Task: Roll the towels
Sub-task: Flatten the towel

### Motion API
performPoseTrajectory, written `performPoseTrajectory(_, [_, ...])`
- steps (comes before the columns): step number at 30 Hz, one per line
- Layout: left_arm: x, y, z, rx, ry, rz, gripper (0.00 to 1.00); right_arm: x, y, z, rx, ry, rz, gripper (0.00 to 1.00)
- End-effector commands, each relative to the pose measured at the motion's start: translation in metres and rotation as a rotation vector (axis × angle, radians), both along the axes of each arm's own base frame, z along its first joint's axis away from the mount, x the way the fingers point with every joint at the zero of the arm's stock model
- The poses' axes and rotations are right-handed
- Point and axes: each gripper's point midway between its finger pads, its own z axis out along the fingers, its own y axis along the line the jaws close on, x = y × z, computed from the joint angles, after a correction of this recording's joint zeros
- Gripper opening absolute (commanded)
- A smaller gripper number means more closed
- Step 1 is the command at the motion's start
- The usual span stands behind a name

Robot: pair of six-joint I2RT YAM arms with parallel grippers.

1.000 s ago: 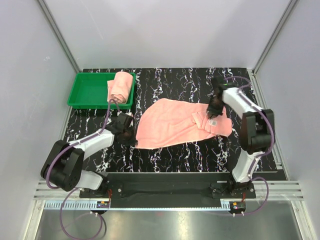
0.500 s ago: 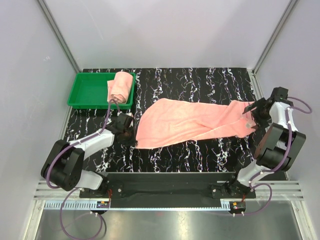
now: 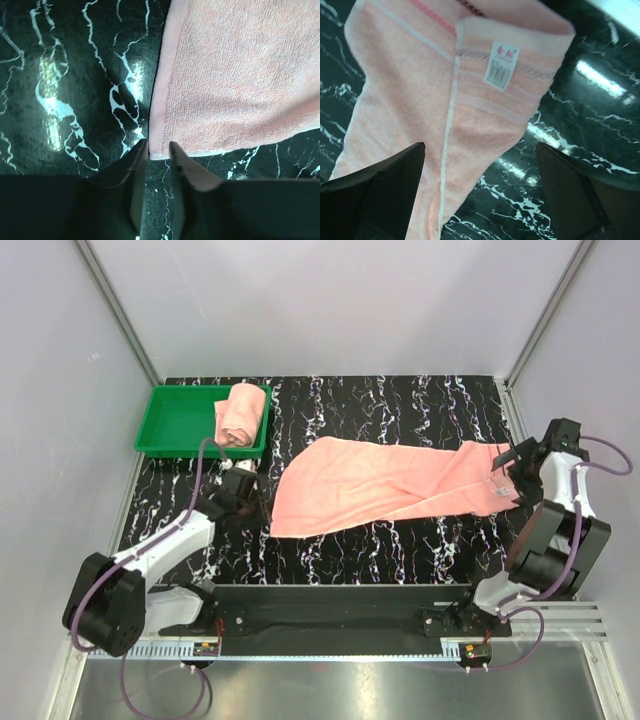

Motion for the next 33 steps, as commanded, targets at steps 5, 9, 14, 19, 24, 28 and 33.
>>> performPoseTrajectory(5, [0.001, 0.015, 0.014, 0.011, -0.112, 0.061, 0.47, 0.017, -0.046, -0.020, -0.084, 0.094, -0.035, 0.89])
performPoseTrajectory(9, [0.002, 0.016, 0.012, 0.012, -0.121, 0.065, 0.47, 0.025, -0.058, -0.035, -0.103, 0.146, -0.029, 0.85])
performPoseTrajectory(14, [0.004, 0.013, 0.012, -0.008, -0.138, 0.061, 0.48, 0.034, -0.074, -0.040, -0.156, 0.166, -0.050, 0.82])
performPoseTrajectory(19, [0.007, 0.008, 0.015, -0.021, -0.147, 0.049, 0.47, 0.052, -0.076, -0.038, -0.190, 0.164, -0.034, 0.80])
performPoseTrajectory(24, [0.007, 0.008, 0.012, -0.022, -0.140, 0.046, 0.47, 0.083, -0.063, -0.036, -0.262, 0.161, 0.029, 0.80])
performPoseTrajectory(28, [0.005, 0.008, 0.009, -0.018, -0.128, 0.042, 0.47, 0.093, -0.067, -0.046, -0.267, 0.190, 0.039, 0.75])
performPoseTrajectory(33, [0.003, 0.009, 0.007, -0.018, -0.125, 0.042, 0.47, 0.093, -0.078, -0.055, -0.312, 0.236, 0.042, 0.72])
